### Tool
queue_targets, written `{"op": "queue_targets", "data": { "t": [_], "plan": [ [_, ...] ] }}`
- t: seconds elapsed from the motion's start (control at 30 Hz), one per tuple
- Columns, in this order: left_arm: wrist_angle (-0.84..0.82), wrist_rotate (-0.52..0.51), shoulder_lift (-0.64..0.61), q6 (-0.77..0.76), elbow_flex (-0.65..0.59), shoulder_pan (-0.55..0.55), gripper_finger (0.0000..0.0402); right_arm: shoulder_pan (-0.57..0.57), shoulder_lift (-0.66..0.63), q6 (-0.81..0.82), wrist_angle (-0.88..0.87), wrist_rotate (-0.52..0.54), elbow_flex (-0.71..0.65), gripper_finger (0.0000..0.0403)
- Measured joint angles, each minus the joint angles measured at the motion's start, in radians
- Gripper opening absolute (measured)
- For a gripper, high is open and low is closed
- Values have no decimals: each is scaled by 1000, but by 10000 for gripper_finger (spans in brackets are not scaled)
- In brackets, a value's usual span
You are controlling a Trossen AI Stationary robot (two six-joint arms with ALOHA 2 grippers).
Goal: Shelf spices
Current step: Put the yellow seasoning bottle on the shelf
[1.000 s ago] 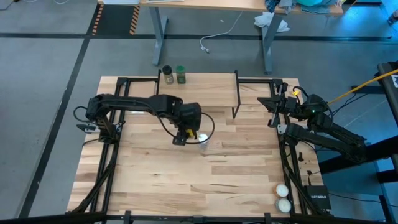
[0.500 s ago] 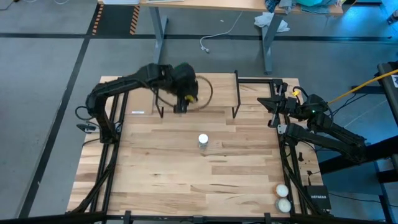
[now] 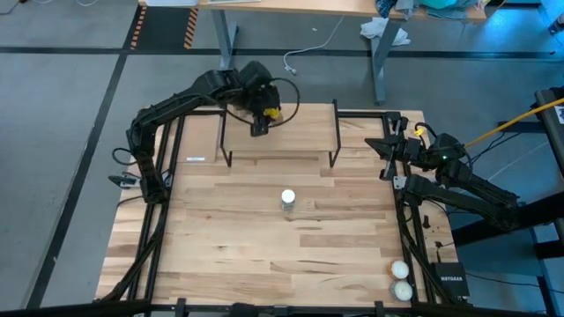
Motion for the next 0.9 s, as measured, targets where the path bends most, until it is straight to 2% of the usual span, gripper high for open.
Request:
{"op": "queue_targets", "data": {
  "t": [0.53, 0.9],
  "plan": [
    [-146, 59, 241, 3, 340, 54, 218, 0, 0, -1, 2, 0, 0, 5],
    [-155, 75, 260, -7, 348, 98, 218, 0, 0, -4, 2, 0, 0, 5]
  ]
}}
